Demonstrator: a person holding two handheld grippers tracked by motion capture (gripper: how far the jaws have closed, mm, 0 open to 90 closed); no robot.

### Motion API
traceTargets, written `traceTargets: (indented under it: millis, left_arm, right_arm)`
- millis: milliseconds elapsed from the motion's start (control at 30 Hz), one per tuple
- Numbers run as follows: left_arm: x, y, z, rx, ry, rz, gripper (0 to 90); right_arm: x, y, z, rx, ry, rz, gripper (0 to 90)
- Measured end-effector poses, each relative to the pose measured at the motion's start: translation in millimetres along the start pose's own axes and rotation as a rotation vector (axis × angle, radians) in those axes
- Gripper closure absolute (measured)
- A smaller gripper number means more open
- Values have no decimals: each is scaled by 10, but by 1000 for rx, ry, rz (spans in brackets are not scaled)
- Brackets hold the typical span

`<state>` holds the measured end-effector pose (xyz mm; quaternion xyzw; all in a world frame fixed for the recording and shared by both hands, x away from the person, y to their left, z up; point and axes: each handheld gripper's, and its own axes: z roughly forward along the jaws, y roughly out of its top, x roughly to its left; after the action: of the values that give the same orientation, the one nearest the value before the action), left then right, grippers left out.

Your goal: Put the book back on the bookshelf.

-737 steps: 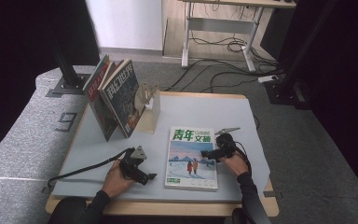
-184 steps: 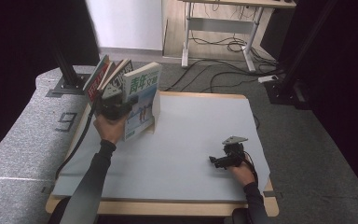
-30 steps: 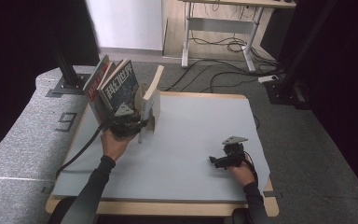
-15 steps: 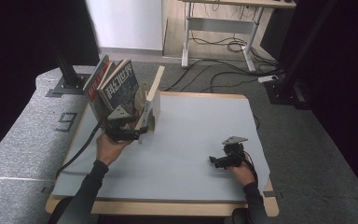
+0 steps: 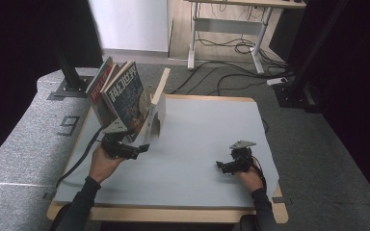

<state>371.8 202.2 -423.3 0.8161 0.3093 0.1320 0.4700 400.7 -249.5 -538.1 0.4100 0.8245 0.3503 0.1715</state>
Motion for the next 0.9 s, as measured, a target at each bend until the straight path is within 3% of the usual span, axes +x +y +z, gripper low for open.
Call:
traceTargets:
  millis: [300,567,667,767,800,900]
  left_arm:
    - [-88,-223,-8,66,3,60,0]
    - [-43,-473,70,92,-10,30,0]
    - [-8,-660,161,129,-6,24,0]
    - [9,-738,210,159,-5,21,0]
    - [5,-790,269,199,17,47,0]
    - [19,-863,351,227,5,37,0]
  right_arm:
    - [1,0,0,-1,-1,0,0]
    - [1,0,0,0,-1,1,0]
    - [1,0,0,-1,-1,0,0]
    - [1,0,0,-1,-1,1,0]
    - [1,-1,0,-1,-1,0,0]
    - [2,-1,0,-1,-1,1,0]
